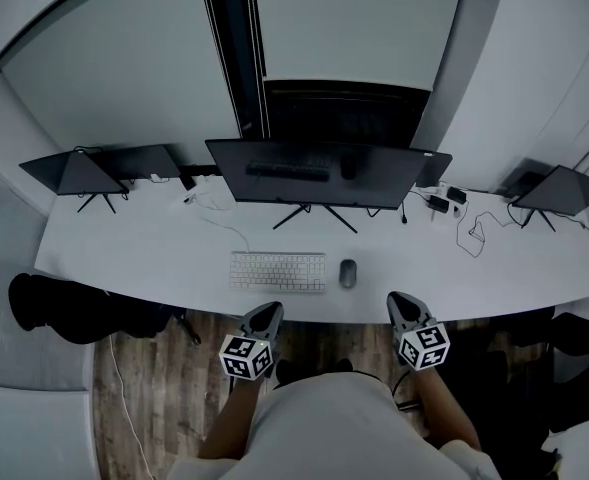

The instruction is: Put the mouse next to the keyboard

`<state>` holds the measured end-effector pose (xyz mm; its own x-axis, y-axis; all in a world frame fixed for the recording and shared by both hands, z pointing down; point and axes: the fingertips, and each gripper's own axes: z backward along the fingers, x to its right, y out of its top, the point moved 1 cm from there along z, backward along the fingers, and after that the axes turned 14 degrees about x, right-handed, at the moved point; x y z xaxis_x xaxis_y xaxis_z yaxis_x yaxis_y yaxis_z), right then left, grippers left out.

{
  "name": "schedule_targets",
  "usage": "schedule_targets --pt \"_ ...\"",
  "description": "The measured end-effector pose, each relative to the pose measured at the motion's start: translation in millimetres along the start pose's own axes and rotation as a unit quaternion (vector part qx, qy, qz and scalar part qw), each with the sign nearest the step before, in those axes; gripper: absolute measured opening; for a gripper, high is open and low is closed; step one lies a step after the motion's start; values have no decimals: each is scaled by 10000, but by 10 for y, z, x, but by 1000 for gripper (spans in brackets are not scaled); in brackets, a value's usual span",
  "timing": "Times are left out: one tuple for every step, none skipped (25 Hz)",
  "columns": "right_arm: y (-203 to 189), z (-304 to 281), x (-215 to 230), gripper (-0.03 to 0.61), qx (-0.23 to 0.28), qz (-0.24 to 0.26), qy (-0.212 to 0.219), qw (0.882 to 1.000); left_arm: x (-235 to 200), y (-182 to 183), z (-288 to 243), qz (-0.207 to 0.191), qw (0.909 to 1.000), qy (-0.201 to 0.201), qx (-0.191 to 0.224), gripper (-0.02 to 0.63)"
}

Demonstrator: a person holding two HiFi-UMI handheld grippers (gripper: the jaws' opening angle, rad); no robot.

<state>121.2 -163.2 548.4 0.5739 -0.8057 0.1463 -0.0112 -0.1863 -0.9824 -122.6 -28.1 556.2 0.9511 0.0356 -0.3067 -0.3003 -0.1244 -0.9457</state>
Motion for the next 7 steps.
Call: schedule_targets --pt "-6 -5 -3 38 -4 -10 1 10000 1 -4 -2 12 10000 0 -8 21" --pt "-12 -9 -7 38 -6 -17 5 10000 2 -8 -4 18 10000 0 -17 21" --pt "-16 -11 -12 38 -7 -20 8 10000 2 -10 -4 18 10000 -1 -23 21" --pt "-19 -10 -16 38 -5 -20 9 10000 2 -10 -3 16 10000 -2 -27 21" --pt "-23 -8 -21 38 -3 -18 9 10000 0 -11 -1 14 10000 -5 -29 21" --pt "-28 -5 -25 38 0 -17 7 10000 -2 -13 3 12 10000 -8 -30 21" --pt "-34 -1 -29 38 3 -16 4 10000 -4 -16 8 11 10000 -11 -30 21"
